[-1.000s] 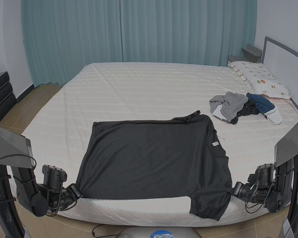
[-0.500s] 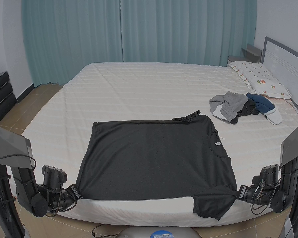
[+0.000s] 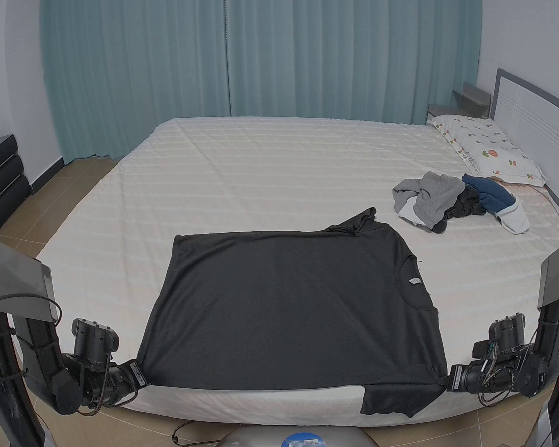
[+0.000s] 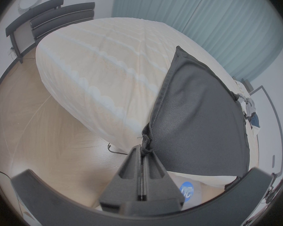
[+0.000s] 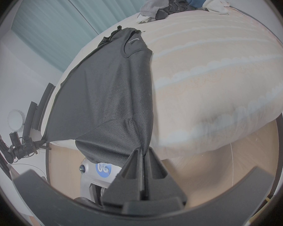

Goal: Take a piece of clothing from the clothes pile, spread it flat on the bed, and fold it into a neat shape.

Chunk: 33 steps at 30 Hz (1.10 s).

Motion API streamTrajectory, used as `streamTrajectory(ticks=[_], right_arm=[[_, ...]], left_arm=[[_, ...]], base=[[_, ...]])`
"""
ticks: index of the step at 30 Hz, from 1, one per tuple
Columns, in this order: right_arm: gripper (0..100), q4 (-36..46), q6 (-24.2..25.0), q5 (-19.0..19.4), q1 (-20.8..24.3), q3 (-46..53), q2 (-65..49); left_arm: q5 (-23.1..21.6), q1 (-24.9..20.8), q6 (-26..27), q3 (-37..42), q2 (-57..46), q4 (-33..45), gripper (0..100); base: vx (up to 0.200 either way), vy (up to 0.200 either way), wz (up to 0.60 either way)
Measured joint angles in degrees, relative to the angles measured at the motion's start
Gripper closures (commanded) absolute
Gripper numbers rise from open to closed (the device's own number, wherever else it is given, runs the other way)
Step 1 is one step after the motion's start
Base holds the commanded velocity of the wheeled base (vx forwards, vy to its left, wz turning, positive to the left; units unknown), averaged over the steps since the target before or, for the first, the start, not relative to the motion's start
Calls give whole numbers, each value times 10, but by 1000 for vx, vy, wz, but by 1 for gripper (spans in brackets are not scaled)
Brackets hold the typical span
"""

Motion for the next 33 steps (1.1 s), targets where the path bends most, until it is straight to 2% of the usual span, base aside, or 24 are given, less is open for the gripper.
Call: streamTrajectory(ticks=[11, 21, 33], right_arm=[[100, 101, -47, 1, 0, 0, -57], [100, 208, -117, 1, 2, 0, -116], [100, 276, -160, -1, -1, 0, -163]], left_arm=[[1, 2, 32, 26, -8, 0, 100], [2, 1, 69, 33, -13, 13, 100], [3, 0, 111, 33, -84, 142, 100]], base=[[0, 0, 0], [0, 0, 0], [0, 0, 0]])
